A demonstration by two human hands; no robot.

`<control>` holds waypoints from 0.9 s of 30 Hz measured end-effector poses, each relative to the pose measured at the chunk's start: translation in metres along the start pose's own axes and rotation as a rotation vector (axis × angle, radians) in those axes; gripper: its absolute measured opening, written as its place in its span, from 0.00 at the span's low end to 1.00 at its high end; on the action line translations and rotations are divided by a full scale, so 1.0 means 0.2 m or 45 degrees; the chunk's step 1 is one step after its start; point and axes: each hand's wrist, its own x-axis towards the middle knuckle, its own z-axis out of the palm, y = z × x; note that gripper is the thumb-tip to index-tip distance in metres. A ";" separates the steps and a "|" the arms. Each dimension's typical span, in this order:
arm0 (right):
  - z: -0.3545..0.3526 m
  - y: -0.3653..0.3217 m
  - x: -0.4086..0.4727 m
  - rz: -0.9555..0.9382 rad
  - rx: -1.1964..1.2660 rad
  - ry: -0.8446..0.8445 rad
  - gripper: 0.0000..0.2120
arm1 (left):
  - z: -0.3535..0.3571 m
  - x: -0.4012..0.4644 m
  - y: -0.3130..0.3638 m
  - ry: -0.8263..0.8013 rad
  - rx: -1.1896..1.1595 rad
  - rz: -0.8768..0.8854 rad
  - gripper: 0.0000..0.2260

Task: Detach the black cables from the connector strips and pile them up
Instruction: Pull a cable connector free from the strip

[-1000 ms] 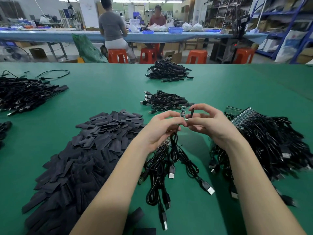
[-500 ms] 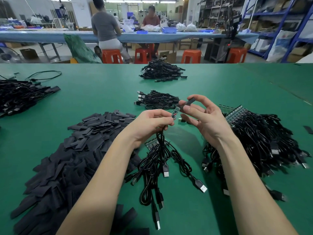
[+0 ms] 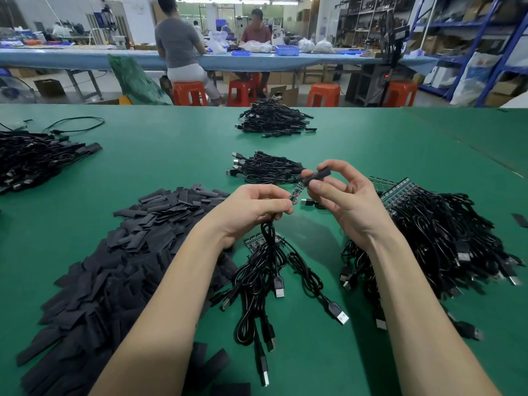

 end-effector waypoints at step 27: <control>-0.05 -0.01 -0.04 0.182 -0.242 -0.421 0.13 | -0.08 -0.04 0.02 -0.242 0.355 0.061 0.03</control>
